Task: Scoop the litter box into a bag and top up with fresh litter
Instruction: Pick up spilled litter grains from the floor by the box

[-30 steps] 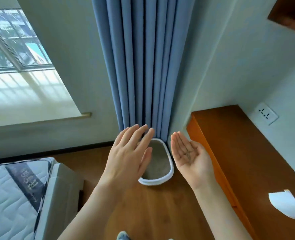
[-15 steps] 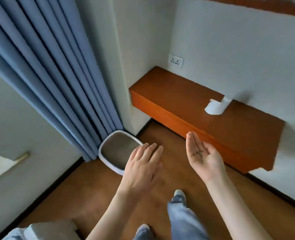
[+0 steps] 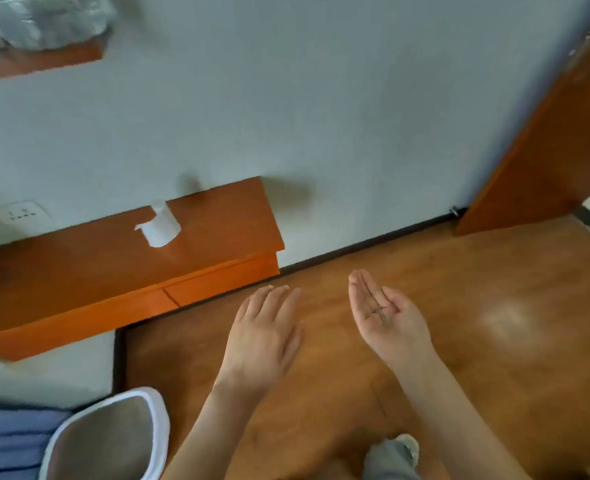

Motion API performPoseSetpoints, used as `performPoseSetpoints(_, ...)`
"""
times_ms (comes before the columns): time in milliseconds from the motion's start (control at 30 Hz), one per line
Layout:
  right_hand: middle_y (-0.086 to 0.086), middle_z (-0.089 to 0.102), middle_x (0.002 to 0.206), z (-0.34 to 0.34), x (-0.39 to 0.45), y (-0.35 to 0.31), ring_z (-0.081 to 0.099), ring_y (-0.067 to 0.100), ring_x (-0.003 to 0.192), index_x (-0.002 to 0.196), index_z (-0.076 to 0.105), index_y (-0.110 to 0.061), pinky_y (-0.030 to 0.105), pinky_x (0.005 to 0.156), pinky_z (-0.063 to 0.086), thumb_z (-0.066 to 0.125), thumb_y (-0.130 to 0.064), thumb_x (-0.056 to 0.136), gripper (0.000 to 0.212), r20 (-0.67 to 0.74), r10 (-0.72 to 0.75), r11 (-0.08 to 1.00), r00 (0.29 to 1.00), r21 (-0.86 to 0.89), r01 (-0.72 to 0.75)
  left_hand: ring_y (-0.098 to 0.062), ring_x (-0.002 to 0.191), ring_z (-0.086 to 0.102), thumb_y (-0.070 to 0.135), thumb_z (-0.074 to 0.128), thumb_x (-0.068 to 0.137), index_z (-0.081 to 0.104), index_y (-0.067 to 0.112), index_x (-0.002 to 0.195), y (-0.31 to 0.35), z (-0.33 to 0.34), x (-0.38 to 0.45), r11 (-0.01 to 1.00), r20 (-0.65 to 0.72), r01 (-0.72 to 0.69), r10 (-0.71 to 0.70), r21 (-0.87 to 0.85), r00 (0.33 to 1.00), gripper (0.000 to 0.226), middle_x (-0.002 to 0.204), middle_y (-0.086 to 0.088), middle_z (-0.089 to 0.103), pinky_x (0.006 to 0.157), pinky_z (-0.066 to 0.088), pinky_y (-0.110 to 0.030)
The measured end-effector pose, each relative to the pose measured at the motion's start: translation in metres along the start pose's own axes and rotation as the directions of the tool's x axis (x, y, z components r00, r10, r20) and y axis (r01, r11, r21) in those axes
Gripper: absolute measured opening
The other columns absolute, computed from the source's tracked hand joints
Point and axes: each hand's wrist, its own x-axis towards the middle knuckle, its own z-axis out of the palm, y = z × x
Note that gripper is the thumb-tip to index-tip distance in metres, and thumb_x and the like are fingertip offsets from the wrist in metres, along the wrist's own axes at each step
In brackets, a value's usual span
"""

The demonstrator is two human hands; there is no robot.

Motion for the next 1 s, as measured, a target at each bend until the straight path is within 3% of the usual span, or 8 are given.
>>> performPoseSetpoints(200, 0.024, 0.068, 0.111, -0.04, -0.041, -0.185, 0.069, 0.033, 0.095, 0.107, 0.063, 0.012, 0.041, 0.08, 0.056, 0.035, -0.013, 0.099, 0.039, -0.069, -0.255, 0.956, 0.964, 0.134, 0.262, -0.019, 0.124, 0.048, 0.043, 0.027, 0.099, 0.052, 0.023, 0.131, 0.147, 0.066, 0.125, 0.954, 0.086, -0.286, 0.293, -0.085, 0.952, 0.046, 0.131, 0.005, 0.054, 0.105, 0.036, -0.035)
performPoseSetpoints(367, 0.024, 0.067, 0.112, -0.079, -0.086, -0.323, 0.071, 0.035, 0.091, 0.103, 0.066, 0.013, 0.042, 0.076, 0.059, 0.033, -0.013, 0.099, 0.042, -0.133, -0.473, 0.817, 0.871, 0.302, 0.491, -0.021, 0.118, 0.052, 0.037, 0.031, 0.098, 0.057, 0.016, 0.126, 0.286, 0.116, 0.209, 0.845, 0.077, -0.476, 0.506, -0.242, 0.859, 0.044, 0.126, -0.001, 0.058, 0.102, 0.042, -0.04)
performPoseSetpoints(467, 0.024, 0.067, 0.112, -0.087, -0.093, -0.369, 0.07, 0.034, 0.095, 0.106, 0.064, 0.013, 0.041, 0.077, 0.059, 0.033, -0.014, 0.099, 0.042, -0.173, -0.521, 0.766, 0.836, 0.336, 0.547, -0.023, 0.112, 0.056, 0.036, 0.031, 0.098, 0.058, 0.012, 0.122, 0.332, 0.136, 0.24, 0.768, 0.045, -0.576, 0.61, -0.28, 0.791, 0.043, 0.12, -0.005, 0.061, 0.095, 0.049, -0.041)
performPoseSetpoints(700, 0.026, 0.067, 0.111, -0.093, -0.054, -0.484, 0.064, 0.034, 0.104, 0.108, 0.063, 0.013, 0.04, 0.094, 0.049, 0.033, -0.014, 0.099, 0.041, -0.28, -0.585, 0.645, 0.761, 0.408, 0.646, -0.019, 0.11, 0.057, 0.039, 0.028, 0.101, 0.06, 0.012, 0.121, 0.422, 0.203, 0.358, 0.605, 0.043, -0.718, 0.774, -0.344, 0.632, 0.047, 0.119, -0.004, 0.062, 0.09, 0.051, -0.039)
performPoseSetpoints(833, 0.025, 0.067, 0.111, -0.086, -0.015, -0.556, 0.063, 0.033, 0.107, 0.108, 0.063, 0.011, 0.04, 0.088, 0.051, 0.033, -0.016, 0.1, 0.041, -0.335, -0.618, 0.575, 0.711, 0.424, 0.7, -0.02, 0.112, 0.058, 0.044, 0.025, 0.101, 0.057, 0.016, 0.123, 0.46, 0.251, 0.444, 0.544, 0.019, -0.755, 0.815, -0.366, 0.579, 0.047, 0.122, -0.003, 0.062, 0.091, 0.052, -0.04)
performPoseSetpoints(1000, 0.024, 0.069, 0.109, -0.062, 0.013, -0.644, 0.065, 0.035, 0.104, 0.108, 0.064, 0.008, 0.041, 0.087, 0.052, 0.036, -0.019, 0.102, 0.039, -0.427, -0.664, 0.377, 0.614, 0.518, 0.768, -0.018, 0.112, 0.052, 0.04, 0.041, 0.094, 0.059, 0.019, 0.121, 0.518, 0.28, 0.564, 0.43, -0.025, -0.822, 0.881, -0.373, 0.473, 0.038, 0.122, -0.003, 0.062, 0.094, 0.047, -0.037)
